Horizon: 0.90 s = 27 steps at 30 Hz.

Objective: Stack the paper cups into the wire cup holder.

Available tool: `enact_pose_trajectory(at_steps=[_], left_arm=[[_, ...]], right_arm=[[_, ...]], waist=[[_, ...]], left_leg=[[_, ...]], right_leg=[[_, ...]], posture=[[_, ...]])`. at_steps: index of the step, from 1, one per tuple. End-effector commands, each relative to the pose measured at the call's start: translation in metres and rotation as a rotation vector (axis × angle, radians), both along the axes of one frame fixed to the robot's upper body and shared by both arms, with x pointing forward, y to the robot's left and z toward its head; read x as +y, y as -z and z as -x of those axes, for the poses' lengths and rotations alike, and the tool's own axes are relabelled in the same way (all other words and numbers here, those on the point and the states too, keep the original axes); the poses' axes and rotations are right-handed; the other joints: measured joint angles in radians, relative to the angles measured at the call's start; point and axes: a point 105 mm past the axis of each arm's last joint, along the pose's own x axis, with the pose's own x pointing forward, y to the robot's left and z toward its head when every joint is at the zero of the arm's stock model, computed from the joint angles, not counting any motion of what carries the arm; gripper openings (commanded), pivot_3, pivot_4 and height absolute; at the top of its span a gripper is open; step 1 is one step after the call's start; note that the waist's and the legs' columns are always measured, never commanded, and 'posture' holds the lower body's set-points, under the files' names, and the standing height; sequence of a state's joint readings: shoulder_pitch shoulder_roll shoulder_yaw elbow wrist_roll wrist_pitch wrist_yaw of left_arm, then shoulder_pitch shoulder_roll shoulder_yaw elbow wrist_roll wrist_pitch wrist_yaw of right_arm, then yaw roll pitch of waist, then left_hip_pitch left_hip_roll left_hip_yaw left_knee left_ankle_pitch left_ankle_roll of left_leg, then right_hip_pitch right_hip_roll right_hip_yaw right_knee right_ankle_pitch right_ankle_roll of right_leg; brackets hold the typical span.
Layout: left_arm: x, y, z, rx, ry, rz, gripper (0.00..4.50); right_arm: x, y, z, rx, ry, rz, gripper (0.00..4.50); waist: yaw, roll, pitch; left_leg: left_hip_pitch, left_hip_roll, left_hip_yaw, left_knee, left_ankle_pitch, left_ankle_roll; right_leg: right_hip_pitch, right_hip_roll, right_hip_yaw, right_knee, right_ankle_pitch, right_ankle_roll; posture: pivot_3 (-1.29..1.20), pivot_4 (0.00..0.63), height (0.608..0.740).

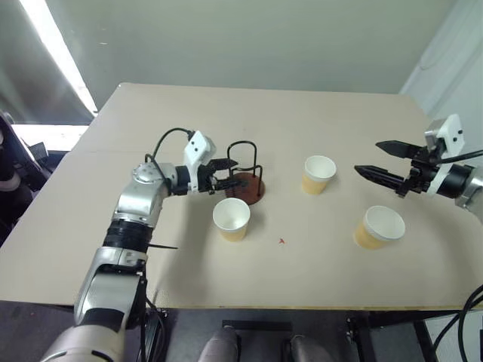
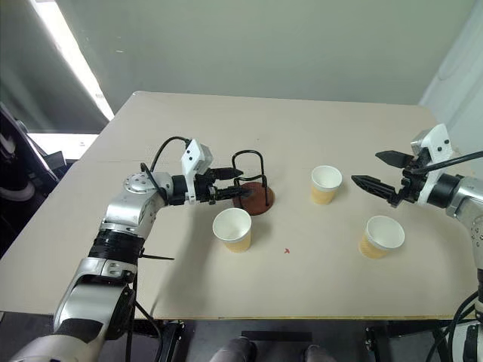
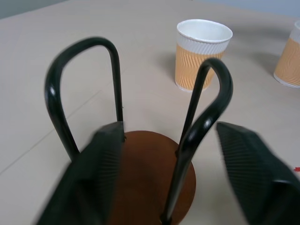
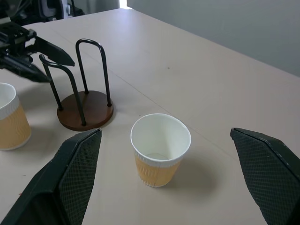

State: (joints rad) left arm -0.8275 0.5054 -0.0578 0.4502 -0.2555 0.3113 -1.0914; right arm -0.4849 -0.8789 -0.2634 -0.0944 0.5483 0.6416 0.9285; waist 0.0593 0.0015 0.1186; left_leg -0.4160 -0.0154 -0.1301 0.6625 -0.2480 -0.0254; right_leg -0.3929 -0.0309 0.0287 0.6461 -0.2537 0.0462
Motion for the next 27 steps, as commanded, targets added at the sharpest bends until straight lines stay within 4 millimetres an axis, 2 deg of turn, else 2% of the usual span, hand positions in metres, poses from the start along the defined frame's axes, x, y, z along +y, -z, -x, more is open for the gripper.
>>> enact_pose_trajectory(at_steps=[1, 6, 14, 20, 27], left_arm=[[0.001, -0.017, 0.000, -0.050, 0.016, 0.010, 1.72], [0.005, -0.019, -0.001, -0.053, 0.005, 0.005, 0.03], [0.001, -0.028, 0.000, -0.077, 0.024, 0.006, 0.03], [-0.022, -0.049, 0.005, -0.141, 0.123, -0.010, 0.03], [-0.056, -0.079, 0.019, -0.202, 0.295, 0.001, 0.03]], right_arm=[[-0.004, -0.021, 0.007, -0.076, 0.010, 0.007, 4.50], [-0.004, -0.021, 0.007, -0.078, 0.014, 0.007, 4.50], [-0.004, -0.022, 0.005, -0.082, 0.014, 0.007, 4.50], [-0.005, -0.025, 0.008, -0.085, 0.012, 0.016, 4.50], [-0.002, -0.023, 0.029, -0.039, -0.046, 0.050, 4.50]], waist=[[0.000, 0.000, 0.000], [0.000, 0.000, 0.000], [0.001, 0.000, 0.000], [0.004, 0.000, 0.000], [0.009, 0.000, 0.000]], left_leg=[[0.000, 0.000, 0.000, 0.000, 0.000, 0.000], [0.000, 0.001, 0.000, 0.000, 0.000, 0.000], [0.000, 0.001, 0.000, 0.001, 0.000, 0.000], [-0.001, 0.001, 0.000, 0.002, 0.000, 0.001], [-0.003, 0.001, 0.000, 0.001, -0.001, 0.001]], right_leg=[[0.000, 0.000, 0.000, 0.000, 0.000, 0.000], [0.000, 0.001, 0.000, 0.000, 0.000, 0.000], [0.000, 0.001, 0.001, 0.000, 0.000, 0.000], [0.000, 0.001, 0.001, 0.000, 0.001, 0.001], [0.000, 0.001, 0.001, 0.000, 0.001, 0.001]], posture=[[0.00, 0.150, 0.740], [0.00, 0.150, 0.740], [0.00, 0.150, 0.740], [0.00, 0.150, 0.740], [0.00, 0.150, 0.740]])
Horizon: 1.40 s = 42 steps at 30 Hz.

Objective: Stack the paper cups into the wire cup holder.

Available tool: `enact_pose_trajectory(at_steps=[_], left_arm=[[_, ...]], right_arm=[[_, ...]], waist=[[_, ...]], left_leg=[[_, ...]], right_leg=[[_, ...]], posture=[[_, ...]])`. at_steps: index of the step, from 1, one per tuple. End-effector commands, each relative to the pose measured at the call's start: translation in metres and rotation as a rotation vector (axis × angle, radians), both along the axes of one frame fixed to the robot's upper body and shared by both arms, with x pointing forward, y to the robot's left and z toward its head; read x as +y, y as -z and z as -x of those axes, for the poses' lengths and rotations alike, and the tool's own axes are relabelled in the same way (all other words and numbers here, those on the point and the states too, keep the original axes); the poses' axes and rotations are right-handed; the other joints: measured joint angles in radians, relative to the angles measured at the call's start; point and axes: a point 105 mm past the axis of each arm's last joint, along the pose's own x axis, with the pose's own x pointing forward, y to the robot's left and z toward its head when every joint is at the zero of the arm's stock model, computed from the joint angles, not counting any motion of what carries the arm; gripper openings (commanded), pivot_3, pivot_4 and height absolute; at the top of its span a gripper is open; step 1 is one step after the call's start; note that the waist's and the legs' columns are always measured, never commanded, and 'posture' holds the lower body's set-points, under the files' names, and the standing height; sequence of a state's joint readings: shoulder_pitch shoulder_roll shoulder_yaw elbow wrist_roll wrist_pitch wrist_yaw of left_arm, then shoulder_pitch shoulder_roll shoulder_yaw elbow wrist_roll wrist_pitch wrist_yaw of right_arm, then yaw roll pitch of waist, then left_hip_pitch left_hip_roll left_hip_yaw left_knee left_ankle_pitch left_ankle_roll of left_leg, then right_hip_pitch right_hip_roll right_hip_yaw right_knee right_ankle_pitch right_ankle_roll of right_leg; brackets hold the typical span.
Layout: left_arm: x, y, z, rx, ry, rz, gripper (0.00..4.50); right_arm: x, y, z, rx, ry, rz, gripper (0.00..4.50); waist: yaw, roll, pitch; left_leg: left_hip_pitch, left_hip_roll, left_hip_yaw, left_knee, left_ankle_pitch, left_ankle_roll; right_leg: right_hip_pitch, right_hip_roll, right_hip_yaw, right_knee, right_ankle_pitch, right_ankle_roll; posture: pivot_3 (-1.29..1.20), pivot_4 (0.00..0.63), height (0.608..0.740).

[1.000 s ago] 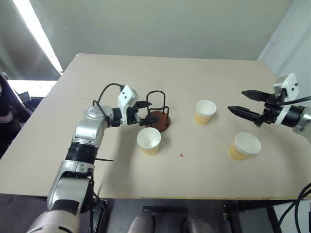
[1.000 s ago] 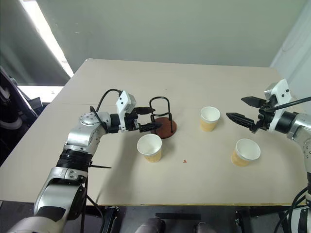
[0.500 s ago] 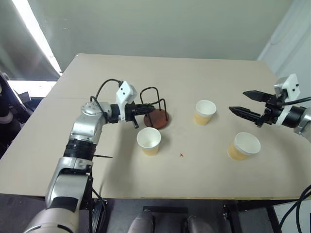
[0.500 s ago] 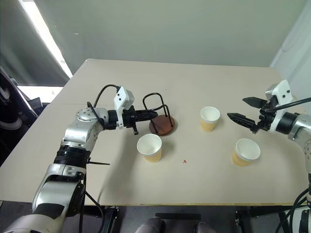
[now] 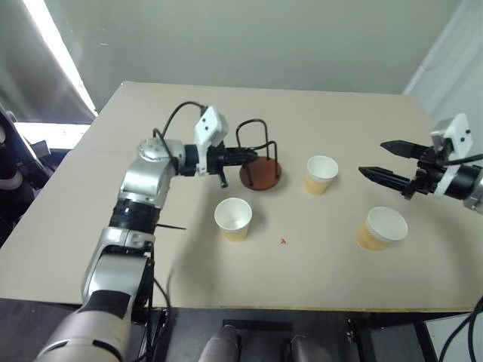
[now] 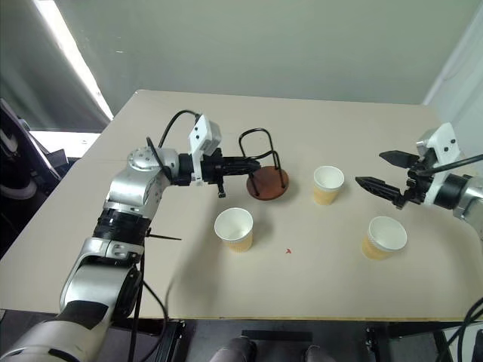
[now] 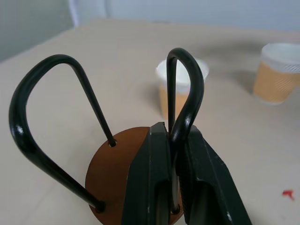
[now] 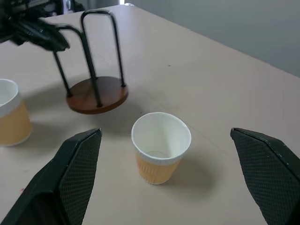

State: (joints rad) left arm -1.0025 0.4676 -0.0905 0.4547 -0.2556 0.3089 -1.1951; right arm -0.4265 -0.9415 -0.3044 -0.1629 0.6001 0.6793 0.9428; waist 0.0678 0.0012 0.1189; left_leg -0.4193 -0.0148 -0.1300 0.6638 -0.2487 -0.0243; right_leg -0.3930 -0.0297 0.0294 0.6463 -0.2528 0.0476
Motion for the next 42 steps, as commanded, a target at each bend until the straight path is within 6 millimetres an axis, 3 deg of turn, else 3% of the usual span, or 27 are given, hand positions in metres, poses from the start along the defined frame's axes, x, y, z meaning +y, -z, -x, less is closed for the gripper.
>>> enact_pose_trajectory(at_steps=[1, 8, 18, 29, 42], left_arm=[[-0.023, -0.029, 0.018, -0.076, 0.142, 0.021, 0.03], [-0.043, -0.037, 0.052, -0.053, 0.357, -0.019, 0.03], [-0.051, -0.005, 0.080, 0.017, 0.519, -0.172, 0.03], [-0.061, 0.028, 0.094, 0.047, 0.563, -0.245, 0.03], [-0.059, 0.034, 0.092, 0.064, 0.512, -0.280, 0.03]], right_arm=[[0.002, -0.020, 0.019, -0.048, -0.045, 0.025, 4.50], [0.008, -0.028, 0.052, -0.003, -0.122, 0.111, 4.50], [0.024, -0.027, 0.076, 0.007, -0.179, 0.160, 4.50], [0.027, -0.023, 0.076, 0.005, -0.175, 0.170, 4.50], [0.029, -0.024, 0.069, 0.000, -0.181, 0.166, 4.50]], waist=[[0.001, 0.000, 0.000], [0.002, 0.000, 0.001], [0.002, 0.000, 0.001], [0.002, 0.000, 0.001], [0.002, 0.000, 0.001]], left_leg=[[0.000, 0.000, 0.000, 0.000, 0.000, 0.000], [-0.001, 0.001, 0.001, 0.000, 0.000, 0.000], [0.000, 0.001, 0.002, 0.003, -0.001, 0.001], [0.000, 0.001, 0.002, 0.004, -0.002, 0.003], [0.000, 0.001, 0.002, 0.004, -0.002, 0.003]], right_leg=[[0.000, 0.000, 0.000, 0.000, 0.000, 0.000], [0.000, 0.001, 0.000, -0.001, 0.000, 0.001], [0.000, 0.001, 0.002, -0.002, -0.001, 0.004], [0.000, 0.001, 0.003, -0.001, -0.001, 0.005], [0.000, 0.001, 0.003, -0.001, -0.001, 0.005]], posture=[[0.00, 0.150, 0.740], [0.00, 0.150, 0.740], [0.00, 0.150, 0.740], [0.00, 0.150, 0.740], [0.00, 0.150, 0.740]])
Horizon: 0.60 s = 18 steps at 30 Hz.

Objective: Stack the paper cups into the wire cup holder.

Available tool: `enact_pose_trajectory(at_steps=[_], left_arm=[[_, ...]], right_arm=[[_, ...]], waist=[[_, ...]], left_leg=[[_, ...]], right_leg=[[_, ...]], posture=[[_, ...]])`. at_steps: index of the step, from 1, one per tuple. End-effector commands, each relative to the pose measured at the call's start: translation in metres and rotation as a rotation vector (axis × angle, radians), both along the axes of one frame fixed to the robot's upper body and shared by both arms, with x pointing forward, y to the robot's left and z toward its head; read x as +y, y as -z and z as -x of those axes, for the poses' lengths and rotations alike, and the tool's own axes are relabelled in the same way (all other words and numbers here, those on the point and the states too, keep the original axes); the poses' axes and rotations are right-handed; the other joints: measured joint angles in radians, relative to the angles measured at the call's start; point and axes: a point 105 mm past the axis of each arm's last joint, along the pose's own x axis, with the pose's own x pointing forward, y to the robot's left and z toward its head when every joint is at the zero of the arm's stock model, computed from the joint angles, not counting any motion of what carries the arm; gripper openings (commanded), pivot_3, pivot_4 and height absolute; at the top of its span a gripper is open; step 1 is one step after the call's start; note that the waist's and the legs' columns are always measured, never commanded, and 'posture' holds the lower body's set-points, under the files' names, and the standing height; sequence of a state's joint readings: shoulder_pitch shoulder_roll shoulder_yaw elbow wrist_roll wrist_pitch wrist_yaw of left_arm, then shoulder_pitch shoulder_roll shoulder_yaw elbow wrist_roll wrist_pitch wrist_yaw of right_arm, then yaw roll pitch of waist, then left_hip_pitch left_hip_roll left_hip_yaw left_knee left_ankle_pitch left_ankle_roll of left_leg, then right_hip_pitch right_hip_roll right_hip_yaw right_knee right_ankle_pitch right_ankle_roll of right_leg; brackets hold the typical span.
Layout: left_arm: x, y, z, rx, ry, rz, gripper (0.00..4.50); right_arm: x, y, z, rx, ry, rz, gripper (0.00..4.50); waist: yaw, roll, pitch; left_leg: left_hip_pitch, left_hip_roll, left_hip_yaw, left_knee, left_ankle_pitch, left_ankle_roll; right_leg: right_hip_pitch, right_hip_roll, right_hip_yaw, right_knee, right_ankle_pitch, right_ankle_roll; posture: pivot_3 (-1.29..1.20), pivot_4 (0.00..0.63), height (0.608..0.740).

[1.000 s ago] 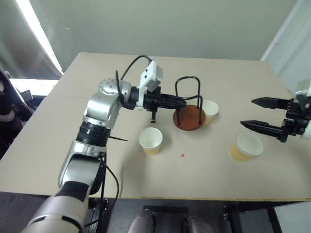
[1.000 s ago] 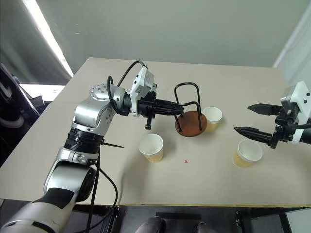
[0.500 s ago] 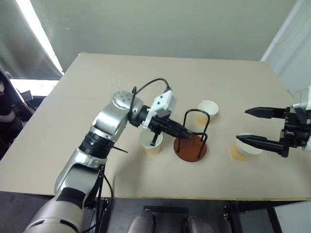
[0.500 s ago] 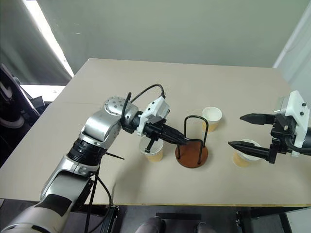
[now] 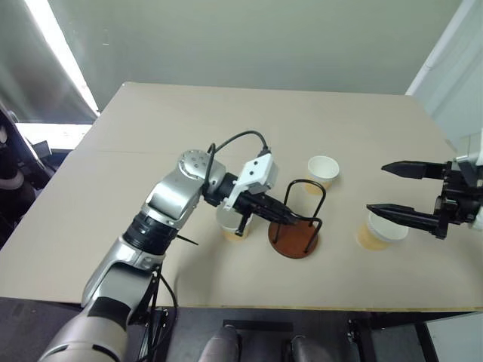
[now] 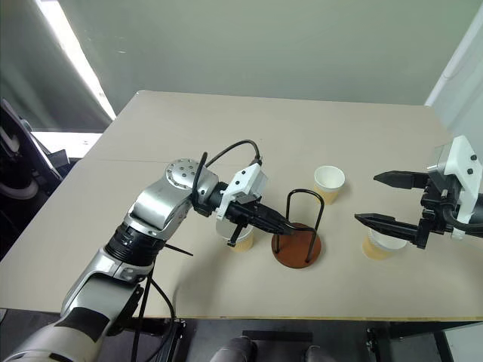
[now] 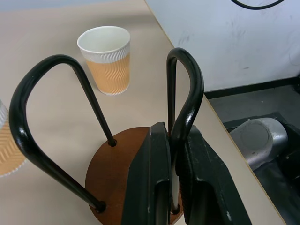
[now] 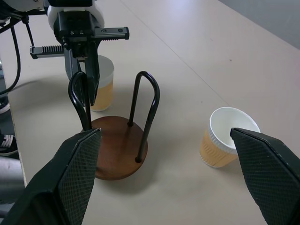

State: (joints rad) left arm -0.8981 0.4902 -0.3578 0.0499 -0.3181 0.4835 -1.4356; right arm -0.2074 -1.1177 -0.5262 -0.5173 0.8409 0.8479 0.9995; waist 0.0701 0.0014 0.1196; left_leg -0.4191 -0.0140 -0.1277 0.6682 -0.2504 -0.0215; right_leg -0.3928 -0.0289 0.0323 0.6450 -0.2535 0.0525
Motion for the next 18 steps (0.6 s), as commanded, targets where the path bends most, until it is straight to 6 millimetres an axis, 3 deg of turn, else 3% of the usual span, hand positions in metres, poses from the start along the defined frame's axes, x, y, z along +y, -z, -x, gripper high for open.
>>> enact_pose_trajectory(at_steps=[1, 6, 14, 18], left_arm=[[-0.004, -0.005, 0.003, -0.030, 0.013, 0.001, 0.03], [-0.008, 0.003, 0.012, 0.027, 0.036, 0.004, 1.56], [-0.010, 0.005, 0.021, 0.041, 0.047, 0.004, 4.47], [-0.004, 0.000, 0.018, 0.011, 0.034, 0.009, 4.47]], right_arm=[[0.001, -0.008, 0.000, -0.046, -0.004, 0.019, 4.50], [0.001, -0.008, -0.001, -0.049, -0.002, 0.024, 4.50], [0.000, -0.007, -0.002, -0.050, -0.001, 0.031, 4.50], [0.002, -0.006, -0.002, -0.045, -0.007, 0.034, 4.50]], waist=[[0.000, 0.000, 0.000], [0.000, 0.000, 0.000], [0.000, 0.000, 0.000], [0.000, 0.000, 0.000]], left_leg=[[0.000, 0.000, 0.000, 0.000, 0.000, 0.000], [0.000, 0.000, 0.000, 0.000, 0.000, 0.000], [0.000, 0.000, 0.000, 0.000, 0.000, 0.000], [0.001, 0.000, 0.000, 0.000, 0.000, 0.000]], right_leg=[[0.000, 0.000, 0.000, 0.000, 0.000, 0.000], [0.000, 0.000, 0.000, 0.000, 0.000, 0.000], [0.000, 0.000, 0.000, 0.000, 0.000, 0.000], [0.000, 0.000, 0.000, 0.001, 0.000, 0.000]], posture=[[0.00, 0.150, 0.740], [0.00, 0.150, 0.740], [0.00, 0.150, 0.740], [0.00, 0.150, 0.740]])
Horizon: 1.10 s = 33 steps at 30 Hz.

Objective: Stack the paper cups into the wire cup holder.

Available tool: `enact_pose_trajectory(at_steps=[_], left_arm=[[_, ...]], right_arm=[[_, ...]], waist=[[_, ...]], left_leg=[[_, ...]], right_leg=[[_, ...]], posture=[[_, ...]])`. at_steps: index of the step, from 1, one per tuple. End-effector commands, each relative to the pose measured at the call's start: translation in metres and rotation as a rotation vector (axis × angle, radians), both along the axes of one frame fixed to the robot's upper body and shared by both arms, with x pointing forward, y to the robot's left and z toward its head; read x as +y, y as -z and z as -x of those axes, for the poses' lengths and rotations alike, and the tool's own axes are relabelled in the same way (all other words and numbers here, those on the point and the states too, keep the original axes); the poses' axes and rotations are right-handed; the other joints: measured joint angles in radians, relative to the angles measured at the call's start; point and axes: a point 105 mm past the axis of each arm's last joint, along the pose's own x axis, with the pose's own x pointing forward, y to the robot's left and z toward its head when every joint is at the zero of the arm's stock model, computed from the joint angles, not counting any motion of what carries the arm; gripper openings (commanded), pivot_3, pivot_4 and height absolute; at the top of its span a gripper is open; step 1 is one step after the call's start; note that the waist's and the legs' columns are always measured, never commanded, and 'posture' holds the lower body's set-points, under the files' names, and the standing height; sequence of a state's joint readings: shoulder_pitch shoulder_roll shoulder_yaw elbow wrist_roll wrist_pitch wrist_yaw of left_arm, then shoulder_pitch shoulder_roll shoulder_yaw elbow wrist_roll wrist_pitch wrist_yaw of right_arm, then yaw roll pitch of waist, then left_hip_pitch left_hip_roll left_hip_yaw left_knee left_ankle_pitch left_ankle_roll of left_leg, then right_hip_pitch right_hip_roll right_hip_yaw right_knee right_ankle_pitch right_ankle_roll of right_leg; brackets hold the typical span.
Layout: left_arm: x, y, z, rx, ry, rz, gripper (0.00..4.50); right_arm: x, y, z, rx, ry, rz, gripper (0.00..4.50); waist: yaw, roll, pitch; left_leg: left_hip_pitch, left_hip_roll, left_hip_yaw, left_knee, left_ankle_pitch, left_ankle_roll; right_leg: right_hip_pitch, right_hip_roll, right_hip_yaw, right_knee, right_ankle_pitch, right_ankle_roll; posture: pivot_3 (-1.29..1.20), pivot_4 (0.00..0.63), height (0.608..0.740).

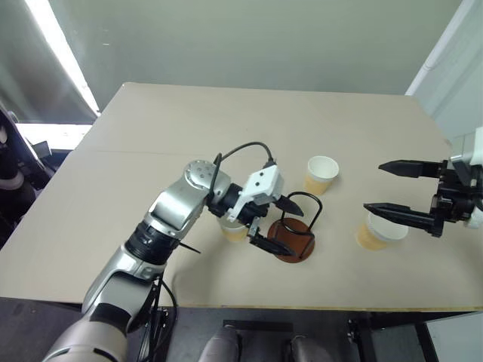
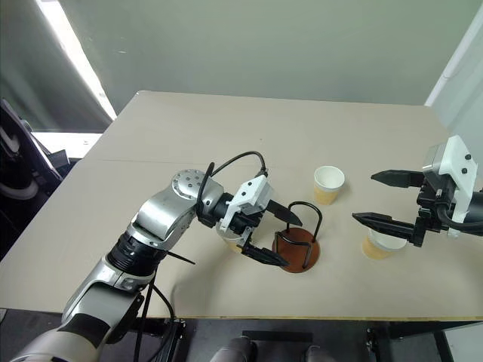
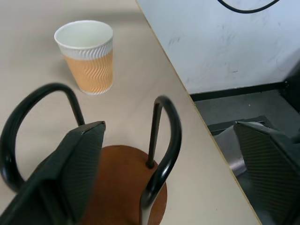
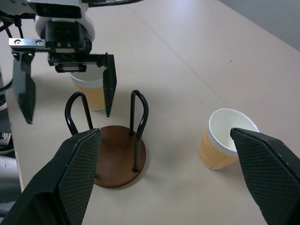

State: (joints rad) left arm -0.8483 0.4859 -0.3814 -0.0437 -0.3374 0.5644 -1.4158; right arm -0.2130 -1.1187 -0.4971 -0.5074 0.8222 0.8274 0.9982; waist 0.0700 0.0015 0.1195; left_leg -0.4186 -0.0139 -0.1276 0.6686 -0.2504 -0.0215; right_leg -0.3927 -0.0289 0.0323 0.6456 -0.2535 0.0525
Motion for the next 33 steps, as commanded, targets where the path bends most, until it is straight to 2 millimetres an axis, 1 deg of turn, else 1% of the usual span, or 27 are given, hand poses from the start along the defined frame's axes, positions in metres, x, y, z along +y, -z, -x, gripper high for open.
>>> enact_pose_trajectory(at_steps=[1, 8, 14, 15, 18, 21, 25, 28, 33], left_arm=[[0.003, -0.013, 0.001, -0.053, 0.007, 0.026, 4.47], [0.013, -0.032, -0.009, -0.097, -0.067, 0.084, 4.47], [0.030, -0.063, -0.019, -0.117, -0.177, 0.198, 4.47], [0.034, -0.071, -0.022, -0.120, -0.205, 0.227, 4.47], [0.048, -0.085, -0.027, -0.131, -0.275, 0.275, 4.47], [0.061, -0.089, -0.032, -0.154, -0.333, 0.273, 4.47], [0.072, -0.088, -0.034, -0.157, -0.370, 0.253, 4.47], [0.078, -0.087, -0.034, -0.152, -0.387, 0.242, 4.47], [0.088, -0.084, -0.033, -0.120, -0.410, 0.236, 4.47]], right_arm=[[0.001, -0.009, 0.001, -0.046, -0.007, 0.023, 4.50], [0.004, -0.014, -0.004, -0.071, -0.003, -0.001, 4.50], [0.002, -0.018, -0.018, -0.101, 0.048, 0.001, 4.50], [0.002, -0.019, -0.021, -0.103, 0.056, 0.006, 4.50], [0.000, -0.019, -0.032, -0.121, 0.079, 0.034, 4.50], [-0.001, -0.024, -0.049, -0.188, 0.097, 0.076, 4.50], [-0.006, -0.020, -0.072, -0.281, 0.115, 0.221, 4.50], [-0.009, -0.007, -0.082, -0.309, 0.079, 0.379, 4.50], [-0.008, 0.014, -0.087, -0.315, -0.016, 0.545, 4.50]], waist=[[0.000, 0.000, 0.000], [0.000, 0.000, 0.000], [-0.002, 0.000, 0.000], [-0.002, 0.000, 0.000], [-0.004, 0.000, 0.000], [-0.008, 0.000, 0.000], [-0.008, 0.000, 0.000], [-0.008, 0.000, 0.000], [-0.009, 0.000, 0.000]], left_leg=[[0.000, 0.000, 0.000, 0.000, 0.000, 0.000], [0.000, 0.000, 0.000, 0.000, 0.000, 0.000], [0.000, 0.000, 0.000, 0.000, 0.000, 0.000], [0.001, 0.000, 0.000, 0.000, 0.000, 0.000], [0.001, 0.000, 0.000, 0.000, 0.000, 0.000], [0.001, 0.001, 0.000, 0.000, 0.000, 0.000], [0.001, 0.001, 0.000, 0.000, 0.000, 0.000], [0.001, 0.001, 0.000, 0.001, 0.000, 0.001], [0.000, 0.001, 0.000, 0.000, -0.001, 0.001]], right_leg=[[0.000, 0.000, 0.000, 0.000, 0.000, 0.000], [0.000, 0.000, 0.000, 0.000, 0.000, 0.000], [0.000, 0.000, 0.000, 0.000, 0.000, 0.000], [0.000, 0.000, 0.000, 0.000, 0.000, 0.000], [0.000, 0.000, 0.000, 0.000, 0.000, 0.000], [0.000, 0.000, 0.000, 0.000, 0.000, 0.000], [0.000, 0.000, 0.000, 0.000, 0.000, 0.000], [0.000, 0.000, 0.000, 0.000, 0.000, 0.000], [0.000, 0.000, 0.000, 0.000, 0.000, 0.000]], posture=[[0.00, 0.150, 0.740], [0.00, 0.150, 0.740], [0.00, 0.150, 0.740], [0.00, 0.150, 0.740], [0.00, 0.150, 0.740], [0.00, 0.150, 0.740], [0.00, 0.150, 0.740], [0.00, 0.150, 0.740], [0.00, 0.150, 0.740]])
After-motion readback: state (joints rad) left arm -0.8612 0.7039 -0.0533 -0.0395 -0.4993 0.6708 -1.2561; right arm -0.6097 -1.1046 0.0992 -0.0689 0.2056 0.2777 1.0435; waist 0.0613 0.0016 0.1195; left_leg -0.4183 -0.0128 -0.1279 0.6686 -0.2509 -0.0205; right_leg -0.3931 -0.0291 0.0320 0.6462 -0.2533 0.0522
